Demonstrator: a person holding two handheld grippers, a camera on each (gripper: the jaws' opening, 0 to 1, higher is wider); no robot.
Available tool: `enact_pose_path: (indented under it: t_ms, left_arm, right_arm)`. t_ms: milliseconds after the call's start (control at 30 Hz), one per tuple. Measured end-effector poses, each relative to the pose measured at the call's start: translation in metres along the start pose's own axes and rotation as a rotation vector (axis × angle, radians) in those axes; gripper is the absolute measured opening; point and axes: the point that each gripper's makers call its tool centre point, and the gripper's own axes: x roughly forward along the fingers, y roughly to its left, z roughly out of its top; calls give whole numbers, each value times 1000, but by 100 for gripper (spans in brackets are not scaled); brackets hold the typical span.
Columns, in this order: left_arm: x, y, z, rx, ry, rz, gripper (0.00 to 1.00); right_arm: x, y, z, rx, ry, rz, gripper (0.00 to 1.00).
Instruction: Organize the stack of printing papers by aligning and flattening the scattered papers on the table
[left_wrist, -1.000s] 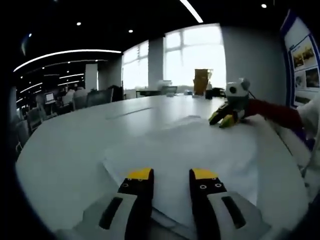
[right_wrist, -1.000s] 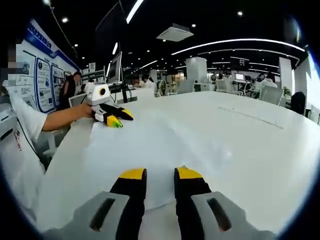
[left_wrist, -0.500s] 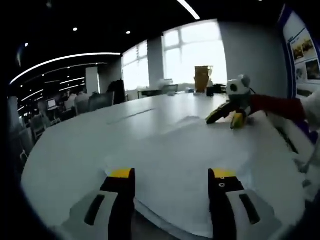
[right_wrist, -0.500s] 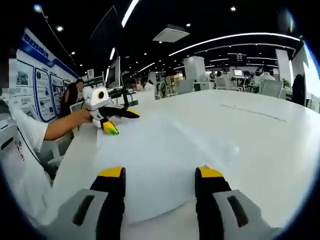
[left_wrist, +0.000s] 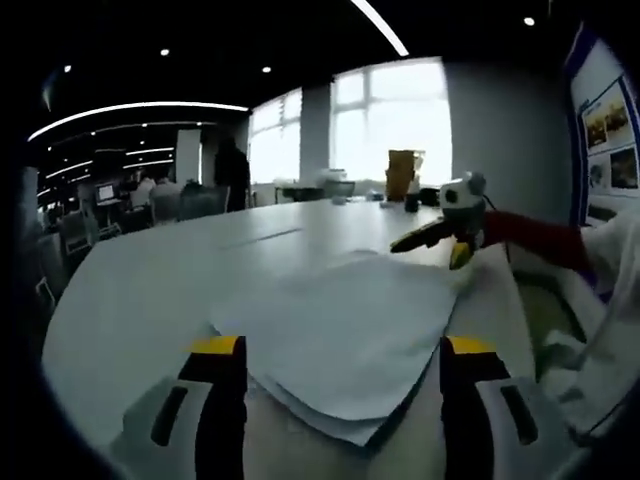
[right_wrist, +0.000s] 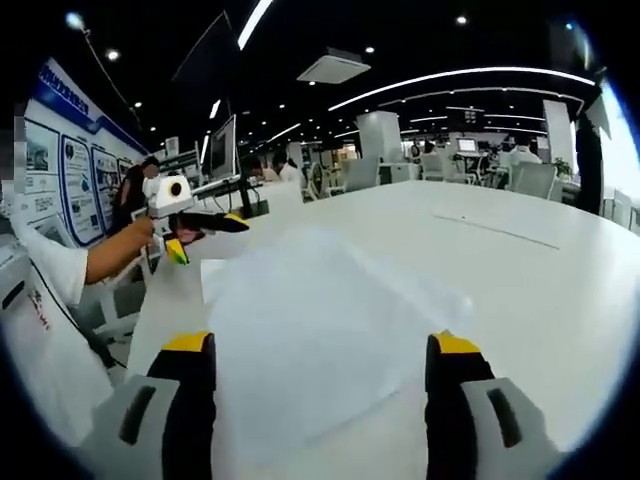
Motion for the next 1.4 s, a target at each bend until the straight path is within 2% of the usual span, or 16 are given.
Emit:
enact_pose_path:
  t_ms: [67, 300, 400, 533, 633, 800, 900, 1033, 1267, 1400]
  left_arm:
    - [-6, 3, -2, -13, 4, 15, 91]
    - [-20, 1, -7, -51, -7, 17, 93]
    - [-25, -2, -10, -16, 2, 17, 96]
    - [-27, -3, -10, -7, -2, 19, 97]
    - [-43, -9, -3, -1, -29, 16, 97]
    - [-54, -12, -5, 13, -26, 19, 97]
    - [-63, -14, -11, 37, -1, 27, 97]
    - [-75, -15, -16, 61, -1, 35, 97]
    - [-85, -18, -20, 48, -7, 43, 97]
    - [-87, -19, -23, 37, 0, 35, 97]
  right_arm:
    - [-3, 1, 2, 3, -1, -3, 84]
    - [-15, 3, 3, 5, 7, -21, 85]
    - [-23, 3, 4, 17, 2, -17, 85]
    - [-25, 3, 4, 18, 2, -21, 85]
    - [-47, -5, -2, 29, 15, -51, 85]
    - [-57, -8, 1, 36, 6, -67, 84]
    - [-63, -4, -2, 22, 29, -76, 85]
    - [-73, 3, -7, -3, 67, -87, 85]
    - [-88, 14, -6, 7, 52, -96, 85]
    - [-97, 21, -12, -3, 68, -118, 85]
